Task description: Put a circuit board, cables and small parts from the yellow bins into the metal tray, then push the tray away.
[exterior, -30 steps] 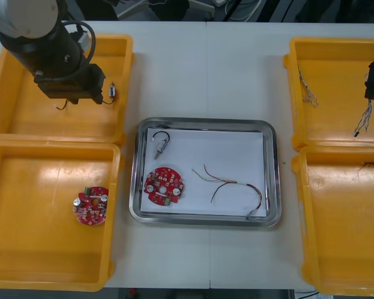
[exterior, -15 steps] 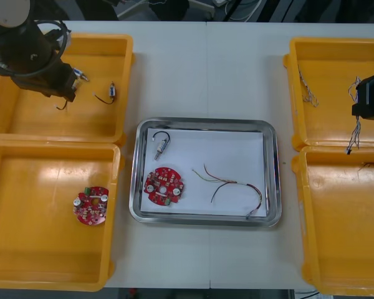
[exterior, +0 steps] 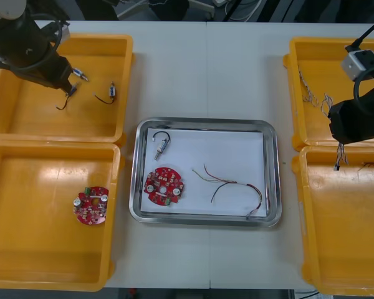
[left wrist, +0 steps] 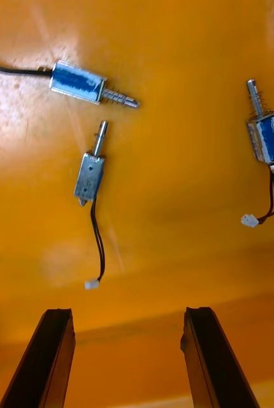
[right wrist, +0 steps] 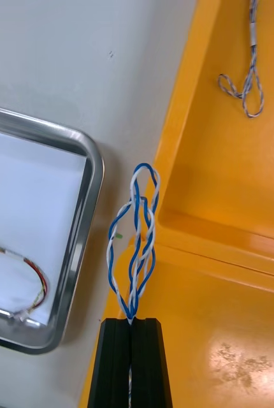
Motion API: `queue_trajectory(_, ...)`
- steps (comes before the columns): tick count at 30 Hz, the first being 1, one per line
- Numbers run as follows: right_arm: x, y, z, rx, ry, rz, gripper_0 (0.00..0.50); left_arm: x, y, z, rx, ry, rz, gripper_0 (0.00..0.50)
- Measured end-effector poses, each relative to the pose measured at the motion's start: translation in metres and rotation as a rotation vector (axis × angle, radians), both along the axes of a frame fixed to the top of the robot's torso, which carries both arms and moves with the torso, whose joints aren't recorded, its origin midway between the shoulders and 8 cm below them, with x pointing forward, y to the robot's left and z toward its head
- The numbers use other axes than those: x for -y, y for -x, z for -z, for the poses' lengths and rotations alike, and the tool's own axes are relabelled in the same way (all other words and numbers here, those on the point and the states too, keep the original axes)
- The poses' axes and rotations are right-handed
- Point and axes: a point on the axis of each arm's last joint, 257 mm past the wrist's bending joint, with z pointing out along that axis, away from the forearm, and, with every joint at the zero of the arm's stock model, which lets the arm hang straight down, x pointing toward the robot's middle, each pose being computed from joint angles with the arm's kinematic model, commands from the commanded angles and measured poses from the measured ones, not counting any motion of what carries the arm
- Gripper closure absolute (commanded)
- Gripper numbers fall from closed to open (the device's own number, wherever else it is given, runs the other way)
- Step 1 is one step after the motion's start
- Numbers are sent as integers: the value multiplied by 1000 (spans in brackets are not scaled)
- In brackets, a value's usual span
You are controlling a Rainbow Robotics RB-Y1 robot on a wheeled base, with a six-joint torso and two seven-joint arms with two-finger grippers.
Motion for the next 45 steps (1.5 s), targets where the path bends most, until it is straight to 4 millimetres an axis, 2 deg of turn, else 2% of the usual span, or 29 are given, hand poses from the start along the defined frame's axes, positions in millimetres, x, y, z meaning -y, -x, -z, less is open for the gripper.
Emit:
queue_trajectory(6,-5,8,7,-31,29,-57,500,6,-21,9,38,-47,162,0)
queue_trajectory(11,-11,13,16,-48,98,-154,500,5,-32,21,55,-32,139,0)
queue_trajectory(14,-21,16,23,-58,179,-277,500,3,-38,28,66,-29,129,0)
queue_trajectory(18,-41,17,28,-65,217,-352,500,-2,-42,36,71,-40,161,0)
queue_trajectory(26,-79,9,30,-59,356,-604,500,-11,-56,41,95,-145,302,0)
queue_trajectory(36,-111,-12,33,-31,526,-862,500,-7,-65,50,121,-144,293,0)
queue_trajectory(42,-134,-23,44,-37,544,-888,500,-13,-65,56,119,-148,278,0)
queue_trajectory(45,-144,-29,50,-28,550,-956,500,-18,-67,61,125,-146,263,0)
